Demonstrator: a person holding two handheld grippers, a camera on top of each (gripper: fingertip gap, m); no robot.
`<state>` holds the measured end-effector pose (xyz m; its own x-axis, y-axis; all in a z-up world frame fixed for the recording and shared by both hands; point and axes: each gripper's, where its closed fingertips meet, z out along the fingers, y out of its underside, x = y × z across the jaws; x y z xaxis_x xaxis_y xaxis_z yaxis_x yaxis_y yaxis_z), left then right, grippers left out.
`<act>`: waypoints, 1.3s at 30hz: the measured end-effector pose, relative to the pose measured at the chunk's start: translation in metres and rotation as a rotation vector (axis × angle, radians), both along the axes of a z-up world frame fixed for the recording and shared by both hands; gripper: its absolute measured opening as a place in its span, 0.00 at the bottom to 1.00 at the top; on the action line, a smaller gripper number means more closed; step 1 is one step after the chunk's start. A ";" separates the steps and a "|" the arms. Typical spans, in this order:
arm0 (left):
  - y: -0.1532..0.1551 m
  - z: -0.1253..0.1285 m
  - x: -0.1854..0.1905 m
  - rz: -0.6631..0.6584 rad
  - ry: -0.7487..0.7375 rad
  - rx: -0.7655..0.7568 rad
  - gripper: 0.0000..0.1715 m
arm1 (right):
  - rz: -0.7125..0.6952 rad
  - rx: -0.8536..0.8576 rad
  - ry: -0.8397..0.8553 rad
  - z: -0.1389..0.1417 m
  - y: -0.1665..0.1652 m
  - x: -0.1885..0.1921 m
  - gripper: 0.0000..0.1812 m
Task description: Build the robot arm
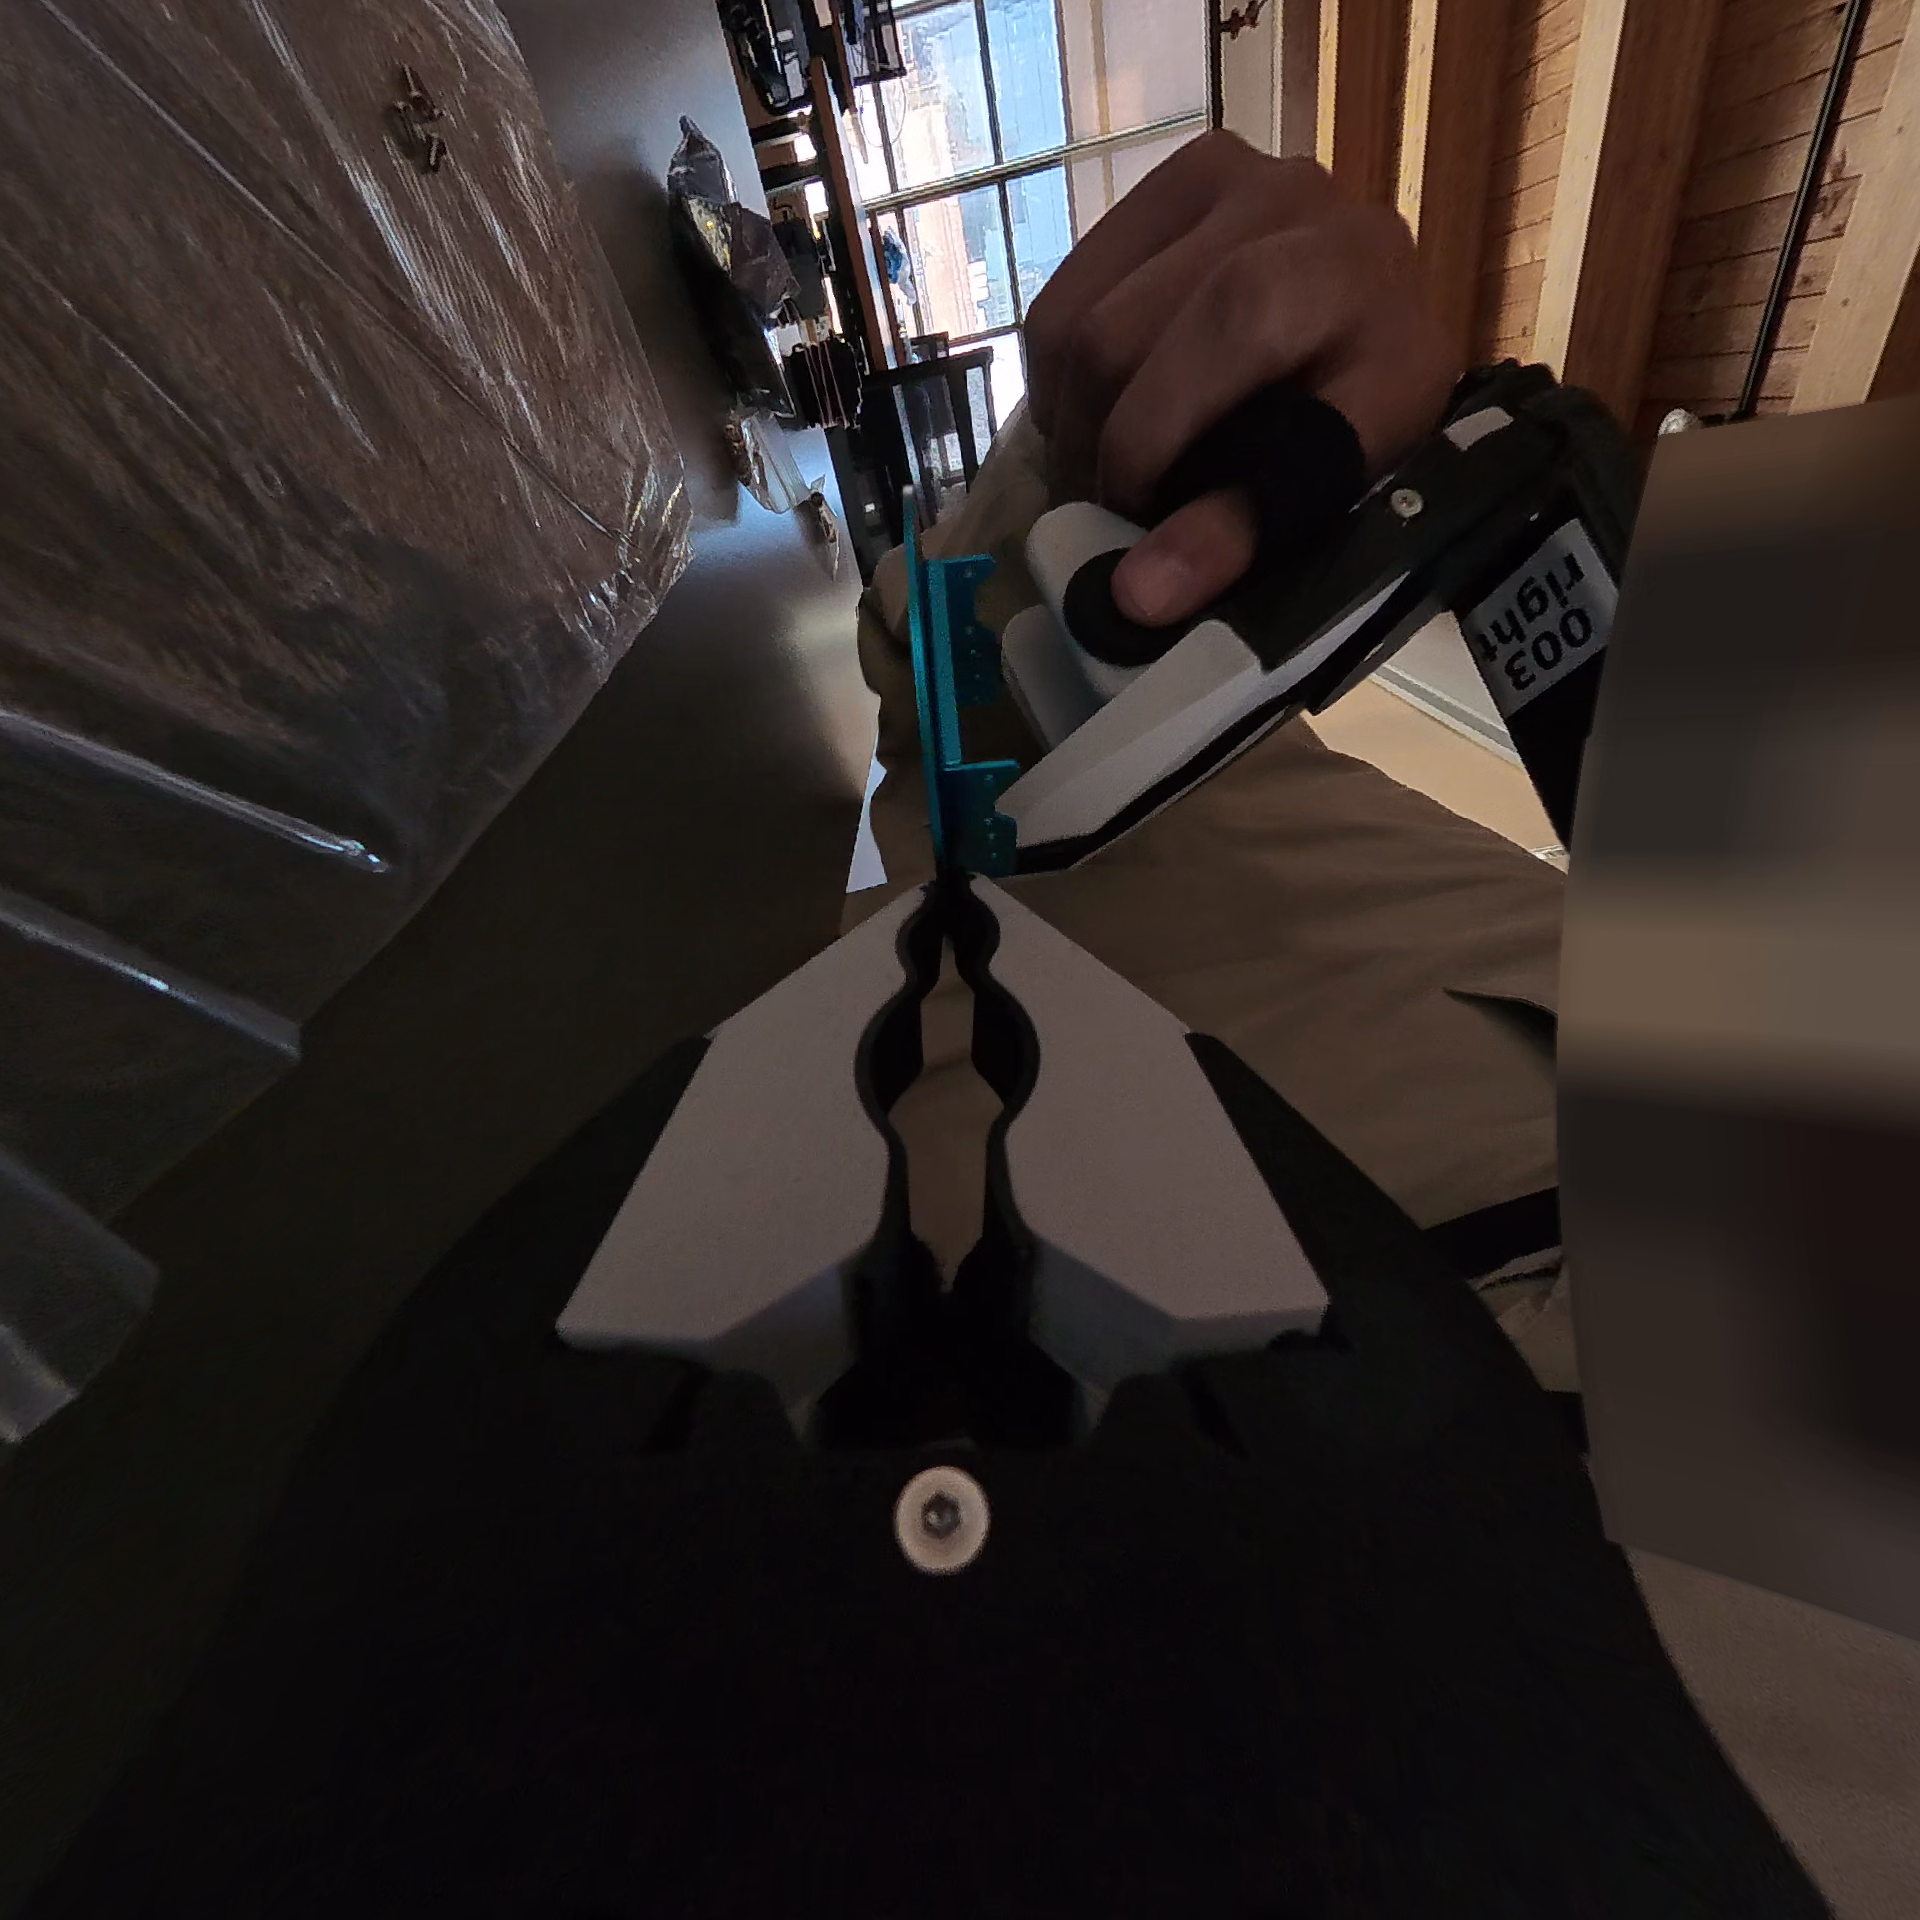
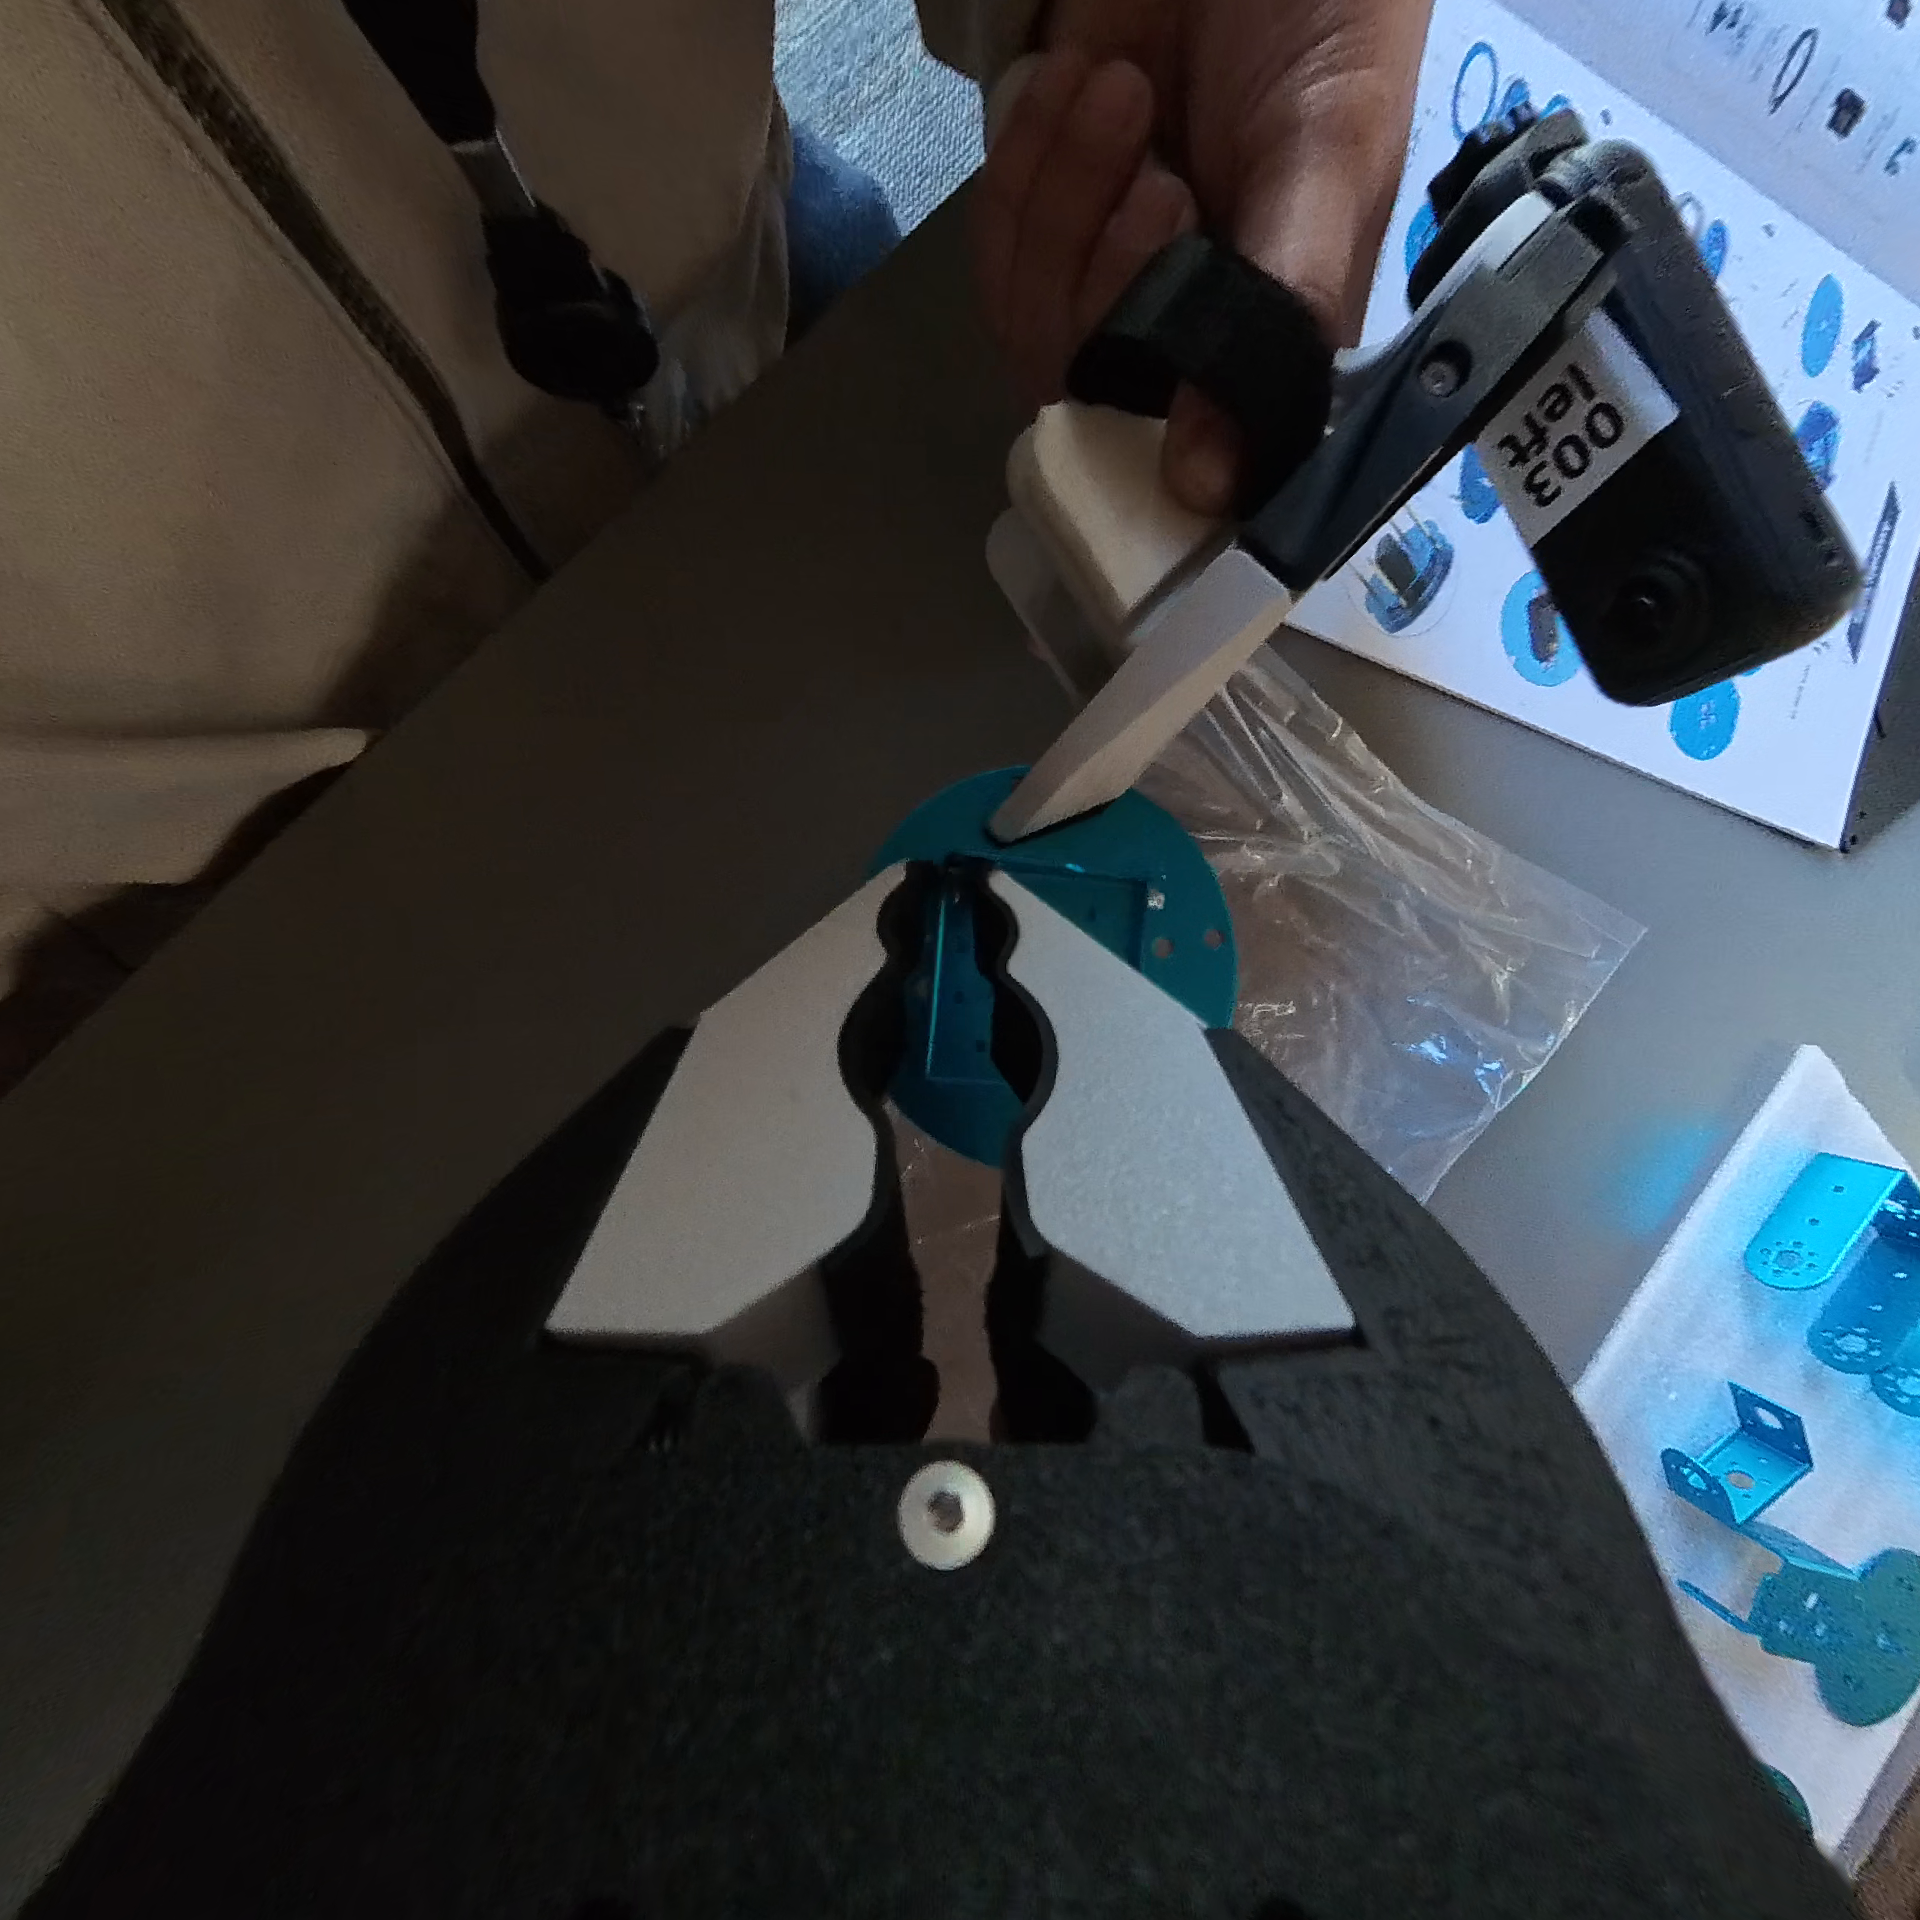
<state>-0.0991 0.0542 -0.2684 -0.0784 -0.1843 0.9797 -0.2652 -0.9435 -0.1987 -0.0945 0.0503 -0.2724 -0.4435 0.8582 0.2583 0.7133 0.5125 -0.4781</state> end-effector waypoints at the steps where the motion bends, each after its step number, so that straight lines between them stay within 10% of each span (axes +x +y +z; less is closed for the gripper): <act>1: 0.000 0.000 -0.001 0.001 0.001 0.004 0.00 | 0.000 -0.010 -0.008 0.000 -0.001 0.000 0.03; 39: 0.006 -0.004 -0.006 0.099 -0.021 -0.002 0.00 | -0.150 -0.035 0.054 0.001 0.006 -0.005 0.01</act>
